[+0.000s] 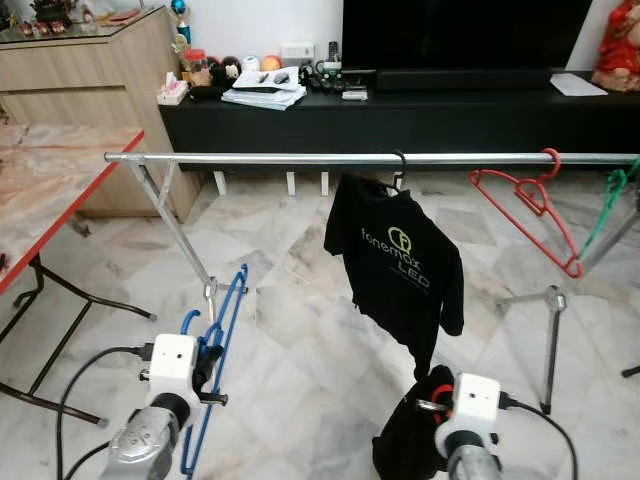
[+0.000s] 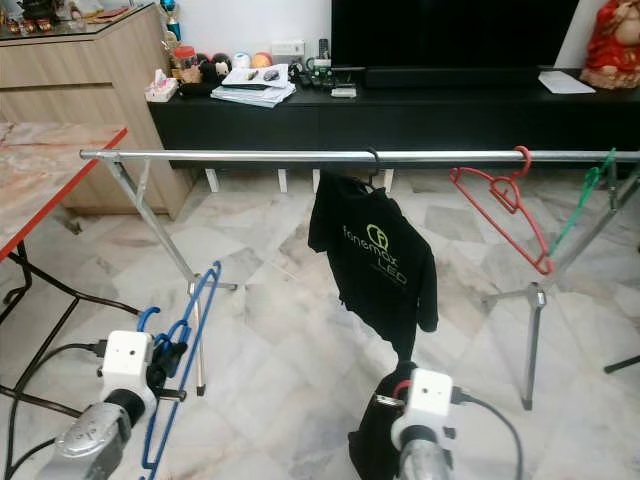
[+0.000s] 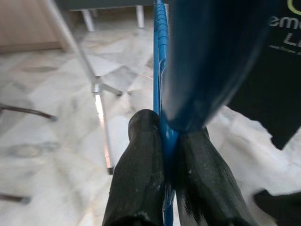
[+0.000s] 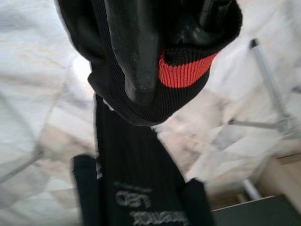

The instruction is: Hang hanger

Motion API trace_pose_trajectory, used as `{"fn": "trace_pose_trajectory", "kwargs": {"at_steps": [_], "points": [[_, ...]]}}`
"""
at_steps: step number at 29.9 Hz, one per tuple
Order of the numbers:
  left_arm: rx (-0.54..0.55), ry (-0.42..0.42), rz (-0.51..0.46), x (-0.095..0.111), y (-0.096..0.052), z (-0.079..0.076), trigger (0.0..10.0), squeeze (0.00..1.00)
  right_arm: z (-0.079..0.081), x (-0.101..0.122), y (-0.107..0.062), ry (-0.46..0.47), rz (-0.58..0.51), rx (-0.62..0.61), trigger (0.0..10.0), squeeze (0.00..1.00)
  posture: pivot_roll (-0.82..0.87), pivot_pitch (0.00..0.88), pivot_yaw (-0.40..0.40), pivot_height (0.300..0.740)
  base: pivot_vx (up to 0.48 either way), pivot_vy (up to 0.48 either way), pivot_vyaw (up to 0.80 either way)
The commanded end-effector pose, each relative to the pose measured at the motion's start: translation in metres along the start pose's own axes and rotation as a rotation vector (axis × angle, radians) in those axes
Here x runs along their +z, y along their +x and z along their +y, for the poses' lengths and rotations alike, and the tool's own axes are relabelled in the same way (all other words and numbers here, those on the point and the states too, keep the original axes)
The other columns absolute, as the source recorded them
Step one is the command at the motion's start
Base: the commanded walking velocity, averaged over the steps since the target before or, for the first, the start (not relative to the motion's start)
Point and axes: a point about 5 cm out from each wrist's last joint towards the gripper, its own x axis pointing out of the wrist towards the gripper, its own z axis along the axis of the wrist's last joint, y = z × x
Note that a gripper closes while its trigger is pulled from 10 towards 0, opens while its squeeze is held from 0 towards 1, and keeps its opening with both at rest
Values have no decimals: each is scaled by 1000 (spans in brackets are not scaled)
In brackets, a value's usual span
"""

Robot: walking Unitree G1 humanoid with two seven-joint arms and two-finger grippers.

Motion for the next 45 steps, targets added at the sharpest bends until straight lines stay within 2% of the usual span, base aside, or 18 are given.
{"fn": "trace_pose_trajectory", "kwargs": {"at_steps": [1,13,23,45], "points": [[0,-4,-1,0,-1,-1,10000,0,-3,4,1,1,-14,-8,10000,0,-5,63,64,740,-289,0,0],[0,-7,2,0,0,-2,10000,0,-3,7,3,-2,-19,-8,10000,0,-5,63,57,740,-285,0,0],[-40,-27,-11,2,0,-6,10000,0,-3,16,9,-6,-35,-5,10000,0,-1,56,54,740,0,0,0],[-91,1,-13,6,3,-11,10000,0,-8,29,19,-23,-44,-23,10000,0,1,45,50,740,0,0,0]]}}
